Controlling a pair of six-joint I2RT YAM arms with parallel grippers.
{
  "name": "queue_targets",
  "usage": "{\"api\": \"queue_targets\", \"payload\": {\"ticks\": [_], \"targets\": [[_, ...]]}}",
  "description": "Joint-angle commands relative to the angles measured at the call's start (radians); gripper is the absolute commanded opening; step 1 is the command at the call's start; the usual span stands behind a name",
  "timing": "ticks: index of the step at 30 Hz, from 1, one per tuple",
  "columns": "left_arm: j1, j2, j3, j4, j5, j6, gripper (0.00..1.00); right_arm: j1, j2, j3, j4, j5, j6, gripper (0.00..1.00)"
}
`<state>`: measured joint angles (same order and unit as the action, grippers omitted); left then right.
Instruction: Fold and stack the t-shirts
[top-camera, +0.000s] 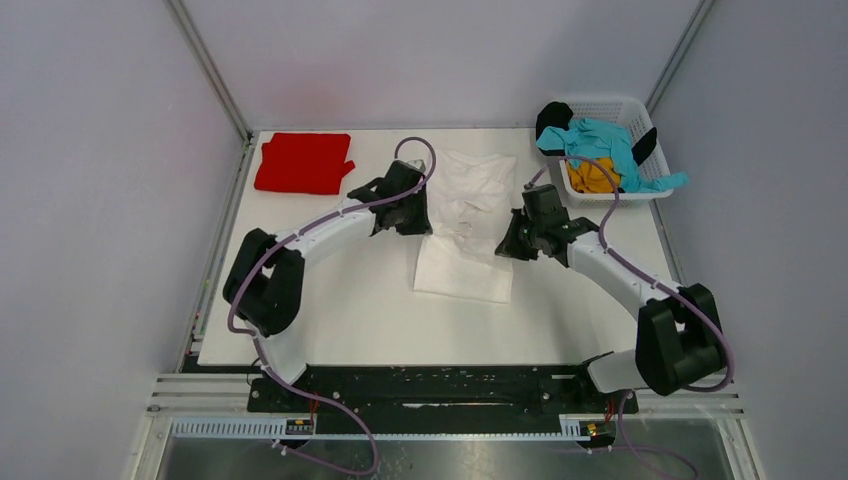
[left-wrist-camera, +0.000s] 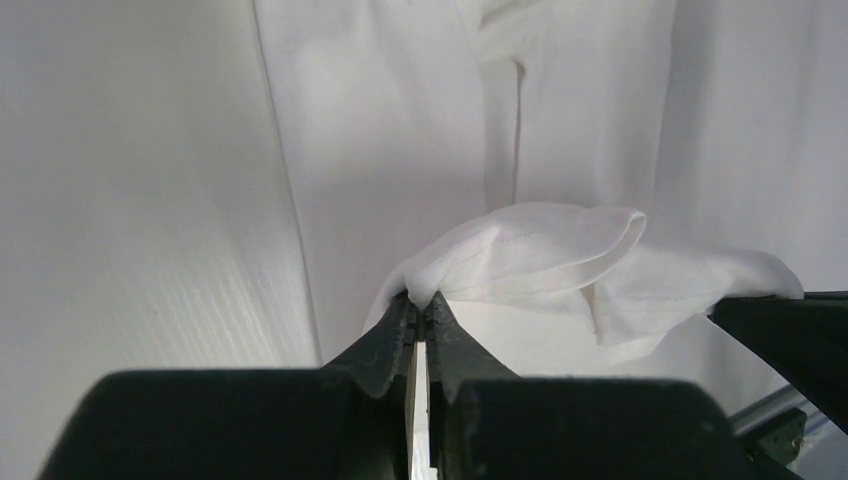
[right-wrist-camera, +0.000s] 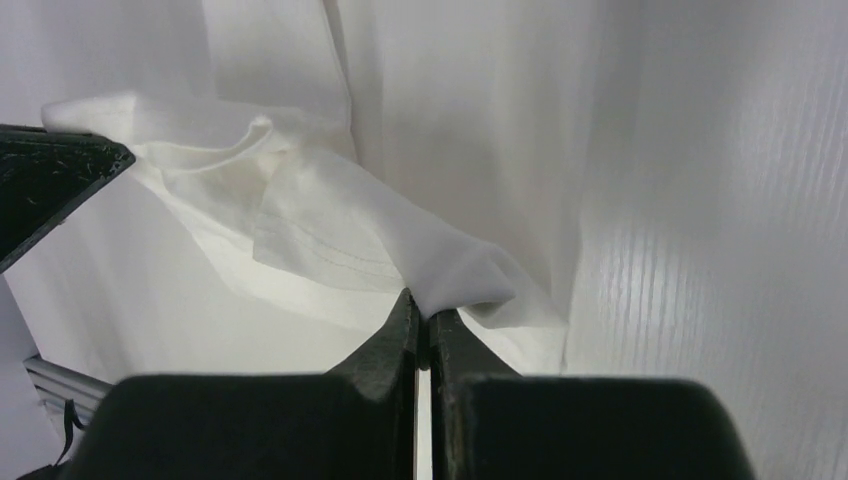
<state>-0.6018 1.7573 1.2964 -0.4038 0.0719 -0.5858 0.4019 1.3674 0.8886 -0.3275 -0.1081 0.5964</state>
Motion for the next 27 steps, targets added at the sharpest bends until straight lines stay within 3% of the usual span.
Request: {"api": "queue_targets", "payload": {"ticks": [1,11,13,15,16,18,20,21,27], "targets": [[0.03,0.069,0.106,-0.014,0.005,0.052,0.0,-0.047,0.079,0.092,0.059,-0.042,-0.037,0.0],[0.073,0.246,0.256,-0.046,0.018,0.082,0.01,-0.089,0.265,0.181,0.125,-0.026,-0.044,0.03],[0.081,0.264,0.277,-0.048,0.03,0.079,0.17,-0.097,0.297,0.204,0.127,-0.025,-0.035,0.07],[0.084,0.271,0.296,-0.049,0.046,0.083,0.38,-0.107,0.322,0.233,0.13,-0.022,-0.027,0.23],[0.086,0.27,0.306,-0.052,0.055,0.087,0.49,-0.111,0.329,0.247,0.13,-0.027,-0.028,0.41],[0.087,0.255,0.321,-0.058,0.069,0.097,0.59,-0.113,0.328,0.269,0.12,-0.041,-0.037,0.68],[0.087,0.212,0.298,-0.054,0.078,0.099,0.69,-0.113,0.302,0.259,0.121,-0.059,-0.041,0.83],[0.086,0.186,0.28,-0.047,0.083,0.099,0.7,-0.113,0.284,0.241,0.125,-0.066,-0.04,0.97],[0.085,0.0,0.001,0.038,0.125,0.069,0.79,-0.114,0.124,0.047,0.128,-0.109,-0.036,0.99]]}}
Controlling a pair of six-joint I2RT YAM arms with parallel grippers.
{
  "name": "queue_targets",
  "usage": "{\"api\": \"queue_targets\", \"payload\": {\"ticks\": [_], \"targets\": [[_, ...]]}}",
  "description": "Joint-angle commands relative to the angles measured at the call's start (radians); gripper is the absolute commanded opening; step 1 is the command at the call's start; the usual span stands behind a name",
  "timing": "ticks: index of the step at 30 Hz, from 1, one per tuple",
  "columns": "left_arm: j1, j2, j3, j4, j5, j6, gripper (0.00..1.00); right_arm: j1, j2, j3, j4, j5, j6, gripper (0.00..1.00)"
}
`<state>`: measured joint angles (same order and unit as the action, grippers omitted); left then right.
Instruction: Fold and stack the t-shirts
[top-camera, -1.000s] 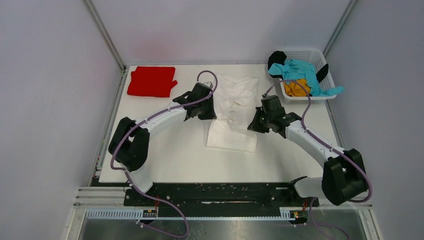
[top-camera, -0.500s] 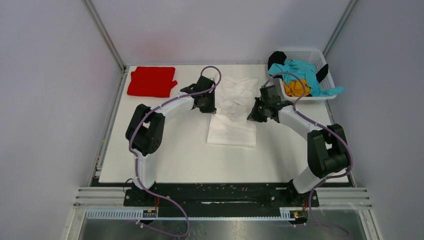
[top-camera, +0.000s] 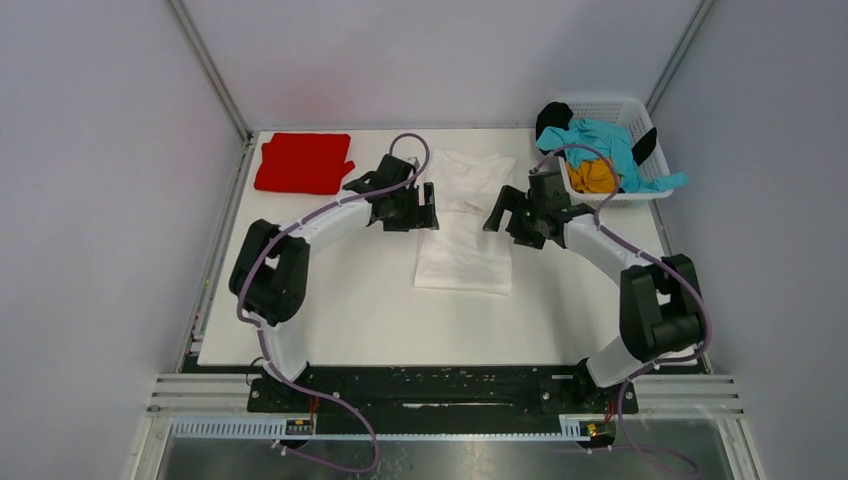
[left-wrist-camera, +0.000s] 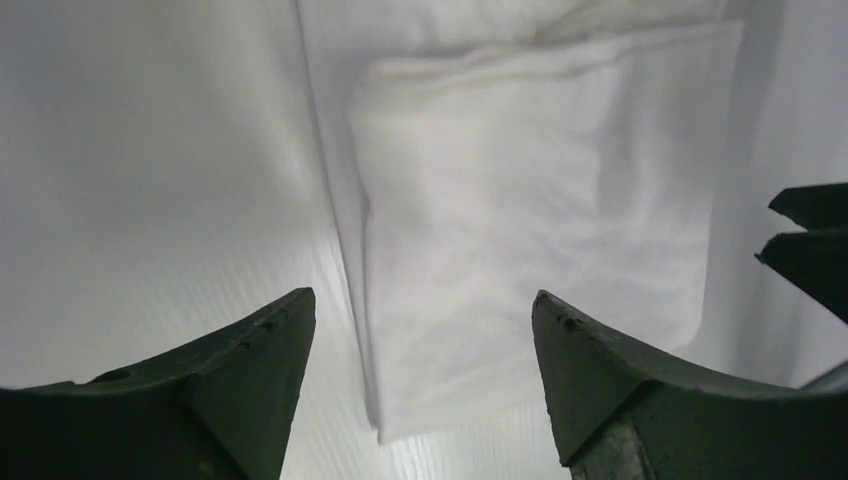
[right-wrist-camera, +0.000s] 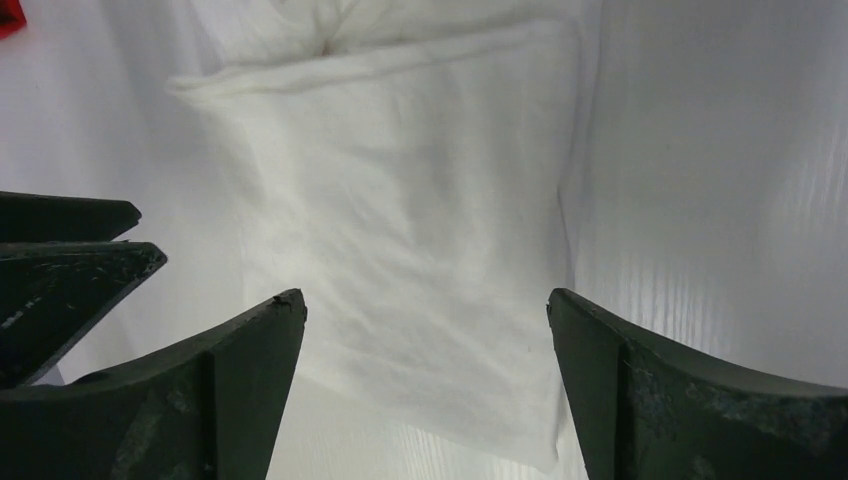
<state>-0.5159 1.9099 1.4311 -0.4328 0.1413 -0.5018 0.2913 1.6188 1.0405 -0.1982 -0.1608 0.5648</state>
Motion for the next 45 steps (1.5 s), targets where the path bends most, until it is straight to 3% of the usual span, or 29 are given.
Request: {"api": "queue_targets", "payload": {"ticks": [1,7,12,17,22,23,27,32,36,45], "targets": [[-0.001,-0.185,-0.188,0.08,0.065,-0.027,0.79,-0.001,-0.155,-0.153,0.004,-0.072,0.005,0.99],[-0.019,-0.316,-0.449,0.14,0.082,-0.128,0.79,0.003,-0.297,-0.391,0.015,-0.095,0.056,0.98],[-0.055,-0.31,-0.557,0.2,0.1,-0.196,0.71,0.009,-0.307,-0.471,0.07,-0.107,0.092,0.85],[-0.113,-0.247,-0.54,0.176,0.02,-0.236,0.63,0.025,-0.284,-0.513,0.084,-0.119,0.105,0.71],[-0.132,-0.196,-0.534,0.172,0.025,-0.249,0.51,0.044,-0.308,-0.555,0.075,-0.093,0.109,0.56],[-0.133,-0.19,-0.547,0.172,0.02,-0.254,0.43,0.045,-0.315,-0.571,0.08,-0.065,0.11,0.52],[-0.133,-0.175,-0.551,0.161,-0.025,-0.268,0.35,0.045,-0.277,-0.575,0.101,0.008,0.106,0.51],[-0.132,-0.114,-0.517,0.162,-0.037,-0.266,0.25,0.048,-0.232,-0.594,0.148,-0.015,0.126,0.51],[-0.132,-0.083,-0.5,0.173,-0.024,-0.263,0.0,0.048,-0.243,-0.611,0.141,-0.007,0.12,0.44],[-0.133,-0.148,-0.573,0.198,-0.047,-0.26,0.0,0.048,-0.286,-0.618,0.1,0.018,0.107,0.36]]}}
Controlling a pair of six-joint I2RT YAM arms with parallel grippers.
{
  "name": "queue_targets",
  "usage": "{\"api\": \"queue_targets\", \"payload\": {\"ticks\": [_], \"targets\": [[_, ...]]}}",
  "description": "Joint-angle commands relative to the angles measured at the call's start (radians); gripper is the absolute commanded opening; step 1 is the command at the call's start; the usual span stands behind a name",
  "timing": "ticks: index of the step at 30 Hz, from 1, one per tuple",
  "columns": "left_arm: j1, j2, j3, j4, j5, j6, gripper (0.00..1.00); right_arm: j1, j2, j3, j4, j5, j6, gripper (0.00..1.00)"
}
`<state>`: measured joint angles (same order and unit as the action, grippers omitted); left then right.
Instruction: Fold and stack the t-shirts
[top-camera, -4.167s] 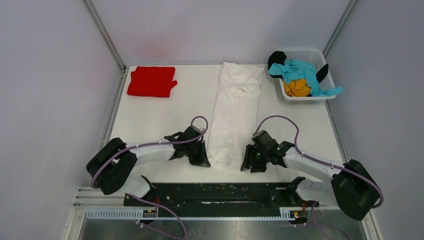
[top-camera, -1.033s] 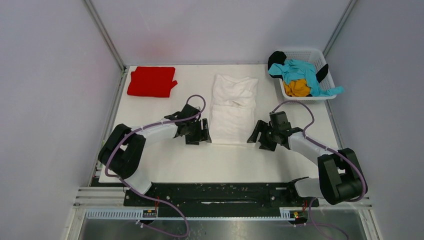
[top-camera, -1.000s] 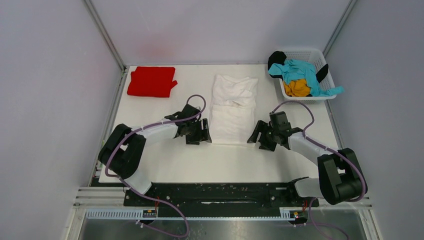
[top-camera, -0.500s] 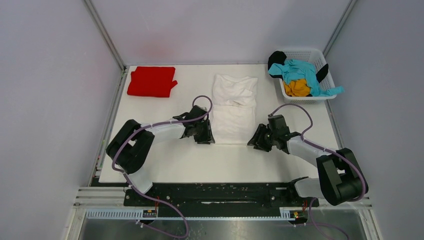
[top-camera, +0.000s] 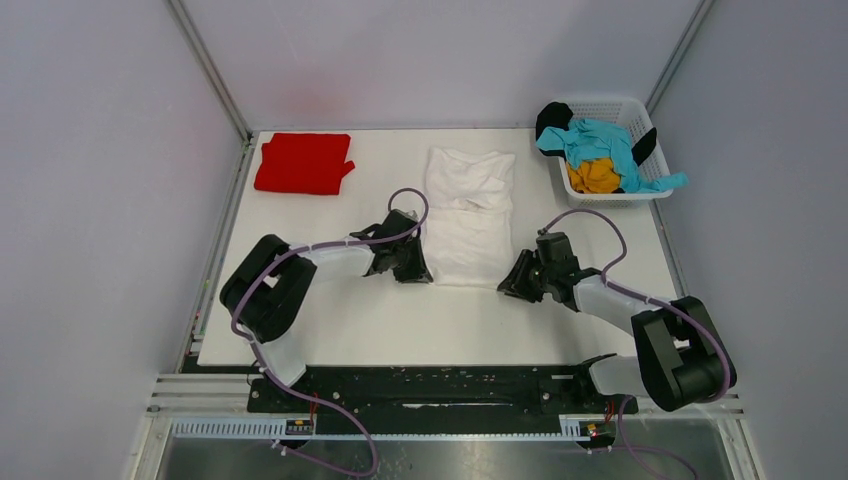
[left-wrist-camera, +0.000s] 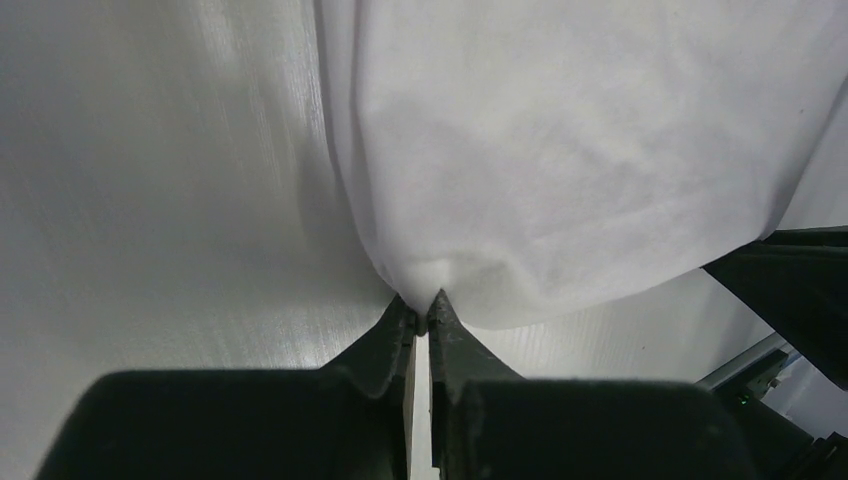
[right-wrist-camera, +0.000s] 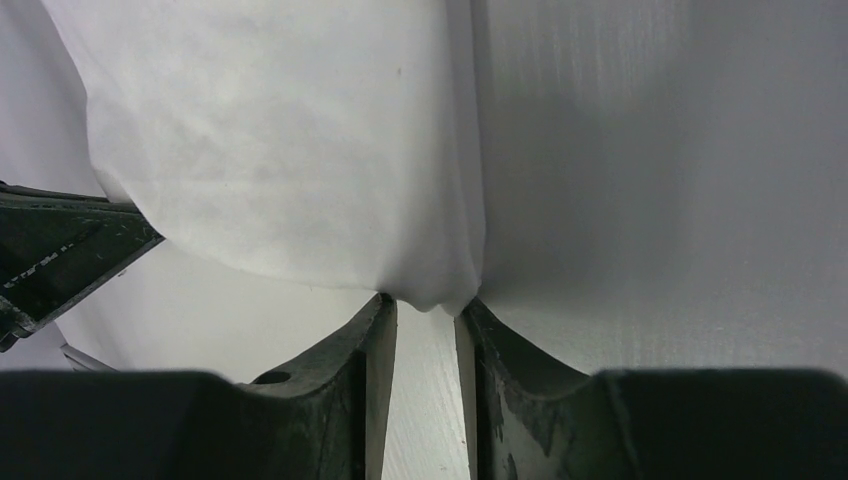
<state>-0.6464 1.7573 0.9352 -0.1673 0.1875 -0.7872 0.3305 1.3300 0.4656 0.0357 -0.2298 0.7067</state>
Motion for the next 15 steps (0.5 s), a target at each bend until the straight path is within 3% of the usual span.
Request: {"api": "queue_targets", "payload": {"ticks": [1,9,15], "targets": [[-0.002,-0.003,-0.089,-0.067,-0.096,0.026,0.0,0.009,-0.004,-0.04,-0.146,0.094,-0.038,0.37],[-0.002,-0.013,-0.129,-0.065,-0.094,0.026,0.0,0.007,-0.076,-0.011,-0.175,0.142,-0.045,0.43],[-0.002,-0.012,-0.134,-0.059,-0.088,0.028,0.0,0.007,0.004,0.016,-0.083,0.09,-0.023,0.43]]}}
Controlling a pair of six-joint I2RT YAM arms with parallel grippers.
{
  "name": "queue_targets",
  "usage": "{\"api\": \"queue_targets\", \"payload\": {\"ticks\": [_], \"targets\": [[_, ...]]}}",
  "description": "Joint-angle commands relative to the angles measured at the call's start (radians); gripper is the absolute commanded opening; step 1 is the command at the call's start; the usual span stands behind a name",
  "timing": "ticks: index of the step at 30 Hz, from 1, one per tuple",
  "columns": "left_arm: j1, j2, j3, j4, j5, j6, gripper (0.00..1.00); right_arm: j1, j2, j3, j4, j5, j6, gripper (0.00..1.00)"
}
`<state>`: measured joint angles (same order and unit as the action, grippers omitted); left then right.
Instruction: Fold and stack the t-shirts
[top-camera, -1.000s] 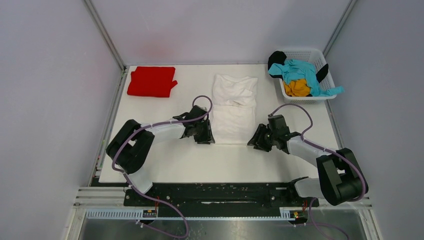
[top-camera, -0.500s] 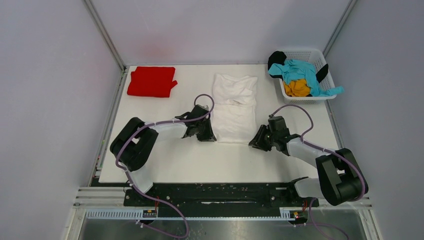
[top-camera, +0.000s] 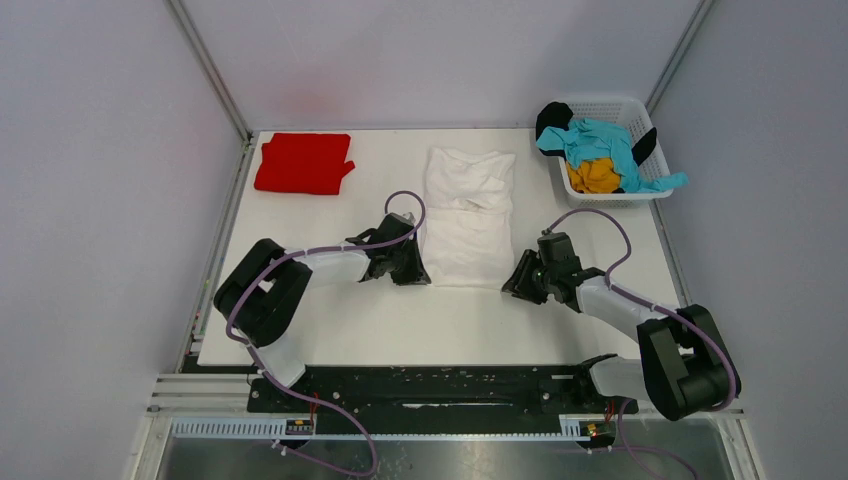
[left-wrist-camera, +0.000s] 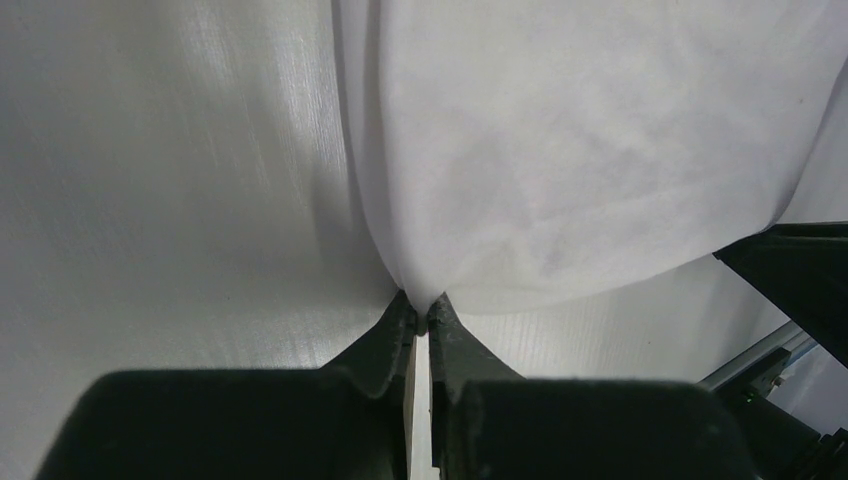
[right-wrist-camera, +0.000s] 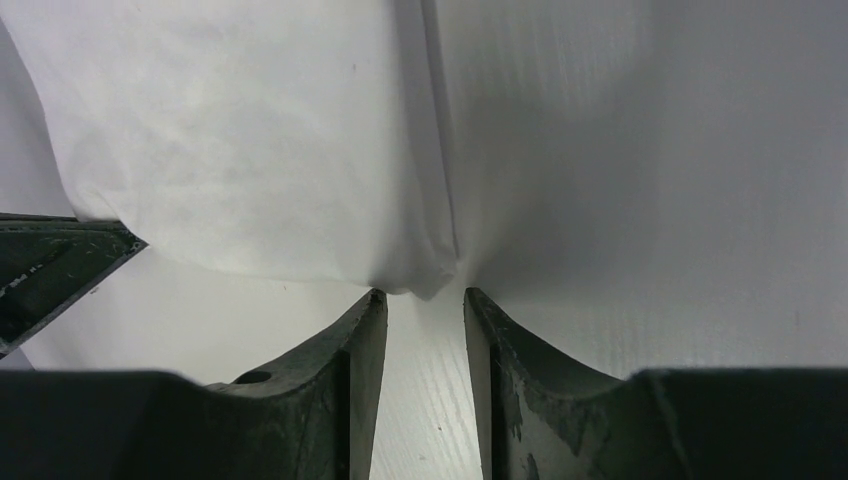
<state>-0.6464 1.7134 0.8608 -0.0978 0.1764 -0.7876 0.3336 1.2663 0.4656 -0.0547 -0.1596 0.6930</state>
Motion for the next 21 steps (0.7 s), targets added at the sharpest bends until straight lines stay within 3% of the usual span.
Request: {"api": "queue_targets", "payload": {"ticks": [1,7,11,12,16,21], "targets": [[-0.002,0.032,-0.062,-0.129,-0.076,0.028,0.0,0.005,0.086,0.027,0.021,0.008,-0.009,0.43],[-0.002,0.022,-0.066,-0.127,-0.073,0.028,0.0,0.004,0.16,0.04,0.083,-0.011,-0.012,0.37],[-0.002,-0.008,-0.071,-0.141,-0.09,0.018,0.0,0.005,0.154,0.025,0.067,-0.012,-0.026,0.16],[-0.002,-0.025,-0.078,-0.136,-0.09,0.018,0.0,0.005,0.141,0.019,0.064,-0.017,-0.028,0.01],[-0.002,-0.101,-0.093,-0.175,-0.088,0.018,0.0,0.012,0.066,-0.014,-0.004,-0.077,-0.049,0.0],[-0.045,-0.35,-0.226,-0.211,-0.1,-0.049,0.0,0.093,-0.151,-0.063,-0.232,-0.197,-0.067,0.0]]}}
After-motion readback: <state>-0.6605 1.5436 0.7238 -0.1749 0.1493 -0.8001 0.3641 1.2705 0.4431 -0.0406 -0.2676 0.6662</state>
